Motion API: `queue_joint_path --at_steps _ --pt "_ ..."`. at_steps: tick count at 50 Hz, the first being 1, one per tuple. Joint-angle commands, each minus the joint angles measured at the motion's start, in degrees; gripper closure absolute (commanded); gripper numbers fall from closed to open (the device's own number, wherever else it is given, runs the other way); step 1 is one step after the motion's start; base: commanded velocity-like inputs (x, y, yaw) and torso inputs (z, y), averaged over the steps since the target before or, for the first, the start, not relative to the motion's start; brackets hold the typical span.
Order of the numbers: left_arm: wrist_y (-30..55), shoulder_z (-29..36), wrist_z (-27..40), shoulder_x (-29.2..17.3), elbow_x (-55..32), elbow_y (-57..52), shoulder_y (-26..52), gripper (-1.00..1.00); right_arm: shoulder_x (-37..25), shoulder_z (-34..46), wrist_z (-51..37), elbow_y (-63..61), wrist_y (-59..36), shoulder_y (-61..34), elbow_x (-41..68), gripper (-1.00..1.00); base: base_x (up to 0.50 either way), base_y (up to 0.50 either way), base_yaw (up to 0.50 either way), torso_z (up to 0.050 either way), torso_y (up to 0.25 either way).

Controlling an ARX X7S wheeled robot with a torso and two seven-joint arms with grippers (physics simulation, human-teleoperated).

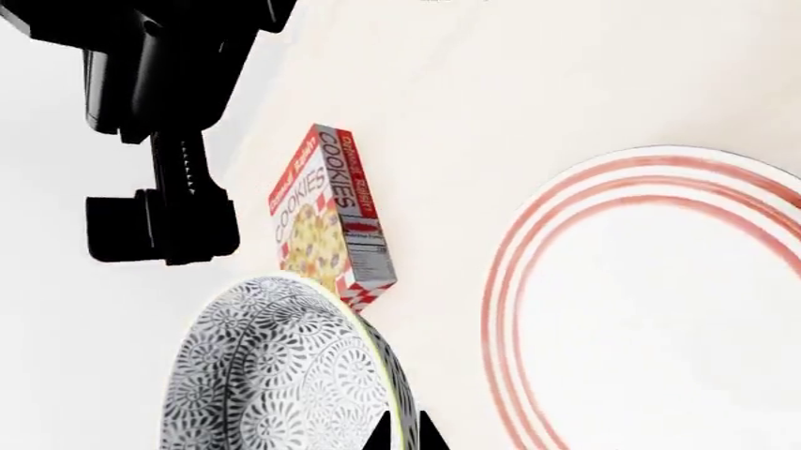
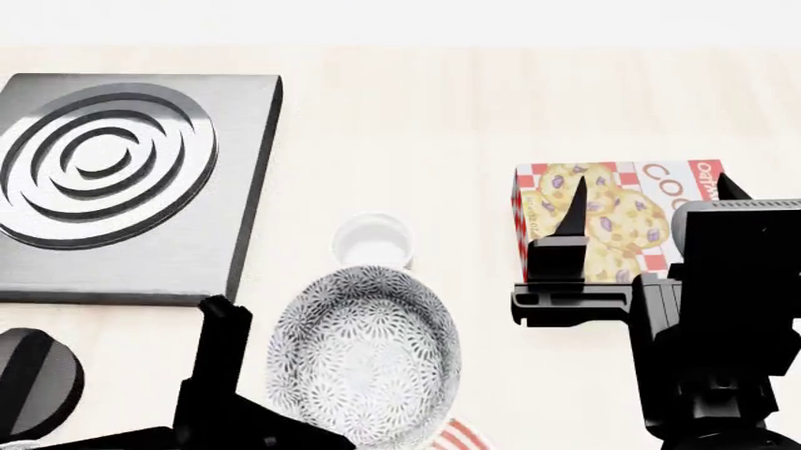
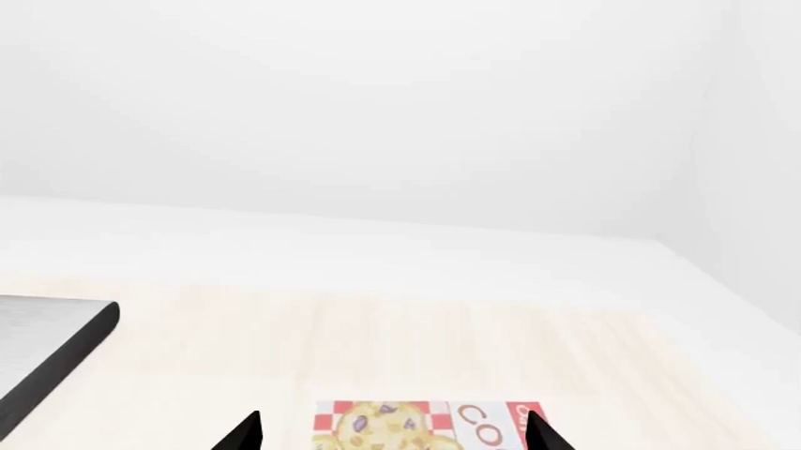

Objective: Pick the akita bowl on the stove and place it on the plate.

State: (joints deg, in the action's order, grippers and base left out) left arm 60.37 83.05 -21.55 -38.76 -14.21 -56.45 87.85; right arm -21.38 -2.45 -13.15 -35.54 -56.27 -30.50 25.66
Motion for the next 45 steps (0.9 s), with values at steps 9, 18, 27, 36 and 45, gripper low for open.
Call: queue_joint_path --at_steps 9,18,27,36,45 --pt "-0.3 11.6 1.4 2.1 9.0 -2.3 -0.9 1.00 0.8 -1.1 0.9 -0.2 0.1 0.2 -0.6 -1.00 0.00 0.00 0.00 0.000 0.000" --pt "-0.7 15.4 3.1 2.1 11.1 -1.2 -2.4 1.00 0.7 -1.1 0.7 -0.1 0.0 0.0 -0.3 -1.00 0.00 0.00 0.00 0.000 0.001" --pt "-0.9 15.8 4.0 2.4 11.4 -0.7 -3.2 1.00 0.6 -1.0 0.7 0.1 0.1 -0.1 -0.2 -1.00 0.00 0.00 0.00 0.000 0.000" --pt "-0.8 18.9 5.4 2.9 13.0 0.0 -4.7 1.00 0.6 -1.0 0.5 0.0 0.1 -0.1 0.0 -1.00 0.00 0.00 0.00 0.000 0.000" --pt "-1.7 19.5 6.3 3.0 13.6 1.6 -5.3 1.00 0.5 -0.8 0.3 0.2 0.4 0.0 0.1 -1.00 0.00 0.00 0.00 0.000 0.000"
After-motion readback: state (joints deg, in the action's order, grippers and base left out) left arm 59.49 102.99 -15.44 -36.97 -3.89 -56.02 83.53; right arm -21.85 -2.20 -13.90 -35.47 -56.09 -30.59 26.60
